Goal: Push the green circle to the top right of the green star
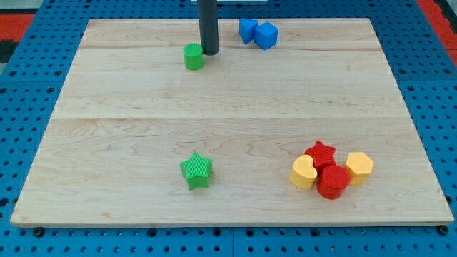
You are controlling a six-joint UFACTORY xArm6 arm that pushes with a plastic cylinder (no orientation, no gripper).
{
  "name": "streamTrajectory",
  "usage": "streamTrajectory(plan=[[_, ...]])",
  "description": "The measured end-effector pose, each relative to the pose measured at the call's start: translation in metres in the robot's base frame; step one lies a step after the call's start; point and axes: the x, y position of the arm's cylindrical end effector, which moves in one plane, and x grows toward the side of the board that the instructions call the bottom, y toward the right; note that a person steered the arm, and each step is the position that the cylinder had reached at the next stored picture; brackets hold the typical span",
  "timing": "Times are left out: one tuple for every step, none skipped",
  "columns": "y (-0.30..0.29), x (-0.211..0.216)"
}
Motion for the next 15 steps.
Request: streamTrajectory(plan=[[-0.026, 0.009], [-0.042, -0.021], [-0.075, -0.024], [-0.062, 0.003], [-0.062, 0.030], [-0.054, 0.058], [-0.033, 0.086], [-0.025, 0.113], [-0.026, 0.142], [-0.026, 0.170], [-0.024, 0.192], [-0.018, 0.192], [-0.014, 0.177], [0.012, 0.149], [0.024, 0.144]])
